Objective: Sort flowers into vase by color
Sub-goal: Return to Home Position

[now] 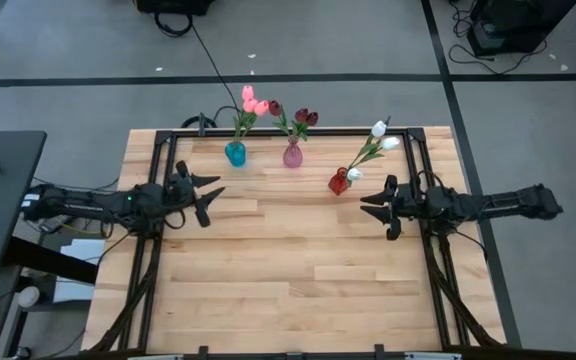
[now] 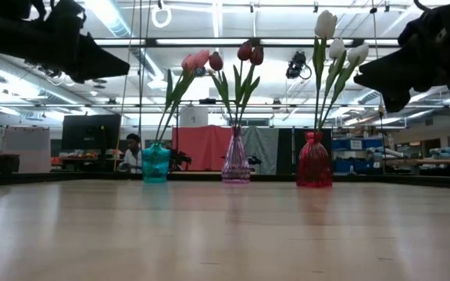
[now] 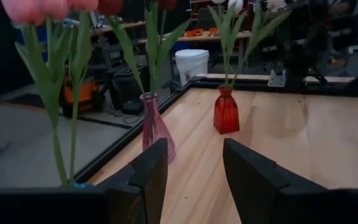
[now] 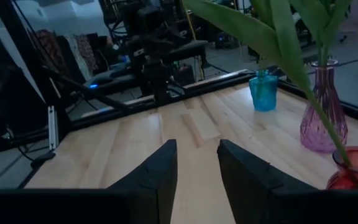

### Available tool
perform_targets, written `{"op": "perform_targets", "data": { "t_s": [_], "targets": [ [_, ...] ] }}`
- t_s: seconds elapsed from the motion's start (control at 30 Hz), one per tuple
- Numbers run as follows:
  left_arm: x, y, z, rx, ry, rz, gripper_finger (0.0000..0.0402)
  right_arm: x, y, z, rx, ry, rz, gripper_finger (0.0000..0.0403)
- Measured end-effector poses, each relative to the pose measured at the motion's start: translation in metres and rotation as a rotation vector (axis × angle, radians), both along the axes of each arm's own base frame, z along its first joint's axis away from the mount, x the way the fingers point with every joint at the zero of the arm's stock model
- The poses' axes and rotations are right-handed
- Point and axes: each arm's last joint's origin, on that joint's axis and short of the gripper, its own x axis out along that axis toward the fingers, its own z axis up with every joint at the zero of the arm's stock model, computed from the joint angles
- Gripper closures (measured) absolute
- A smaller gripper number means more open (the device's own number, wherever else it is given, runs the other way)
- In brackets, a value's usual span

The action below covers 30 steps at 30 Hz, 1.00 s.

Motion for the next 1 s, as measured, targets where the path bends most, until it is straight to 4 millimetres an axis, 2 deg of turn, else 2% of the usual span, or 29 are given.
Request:
{"op": "perform_targets", "data": {
  "t_s": [0.2, 0.4, 0.6, 0.73, 1.0],
  "targets": [
    [-0.007, -0.015, 0.002, 0.067, 0.016, 0.005, 0.0259, -0.003, -0.006, 0.003, -0.033, -0.031, -0.014, 0.0273],
    [-0.018, -0.026, 0.002, 0.042, 0.000, -0.033, 0.0279, -0.009, -0.011, 0.006, -0.083, -0.060, -0.055, 0.0273],
    [-0.030, -0.032, 0.001, 0.023, -0.015, -0.071, 0.0291, -0.016, -0.013, 0.009, -0.087, -0.096, -0.082, 0.0273],
    [-0.037, -0.034, 0.000, 0.006, -0.036, -0.156, 0.0302, -0.017, -0.013, 0.006, -0.094, -0.152, -0.081, 0.0273],
    [-0.037, -0.043, -0.033, -0.062, -0.137, -0.454, 0.0329, -0.018, -0.015, 0.003, -0.075, -0.144, -0.098, 0.0273]
  ]
}}
